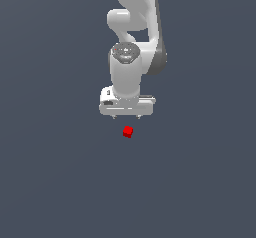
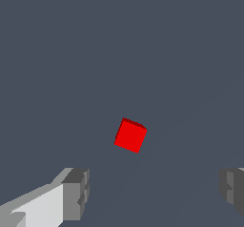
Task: Pick up the red cube and move it to a goal position.
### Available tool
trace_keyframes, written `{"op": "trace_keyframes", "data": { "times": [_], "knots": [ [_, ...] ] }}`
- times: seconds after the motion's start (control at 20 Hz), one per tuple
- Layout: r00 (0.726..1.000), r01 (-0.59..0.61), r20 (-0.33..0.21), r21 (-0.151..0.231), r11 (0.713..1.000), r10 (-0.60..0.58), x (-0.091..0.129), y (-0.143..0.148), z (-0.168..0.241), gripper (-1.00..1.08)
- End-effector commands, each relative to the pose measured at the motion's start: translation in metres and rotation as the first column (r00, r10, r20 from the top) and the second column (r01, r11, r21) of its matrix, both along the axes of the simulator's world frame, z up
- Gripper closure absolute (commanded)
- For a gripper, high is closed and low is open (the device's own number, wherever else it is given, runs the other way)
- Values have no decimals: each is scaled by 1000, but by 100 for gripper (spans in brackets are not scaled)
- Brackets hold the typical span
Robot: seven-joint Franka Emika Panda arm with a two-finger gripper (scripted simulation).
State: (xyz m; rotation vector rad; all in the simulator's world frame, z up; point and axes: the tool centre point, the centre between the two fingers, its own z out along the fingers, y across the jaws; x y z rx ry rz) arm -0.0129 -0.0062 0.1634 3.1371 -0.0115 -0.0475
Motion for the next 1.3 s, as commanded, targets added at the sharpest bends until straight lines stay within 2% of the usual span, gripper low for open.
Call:
{"op": "trace_keyframes", "data": {
  "times": [0.0,0.35,0.65,1.25],
  "knots": [
    [1000,0,0,0,1000,0,0,0,0,-92],
    [999,35,3,0,999,-35,-1,0,-14,-92],
    [992,122,10,-1,992,-122,-5,1,-47,-92],
    [944,329,28,2,944,-329,-9,5,-131,-92]
  ]
}}
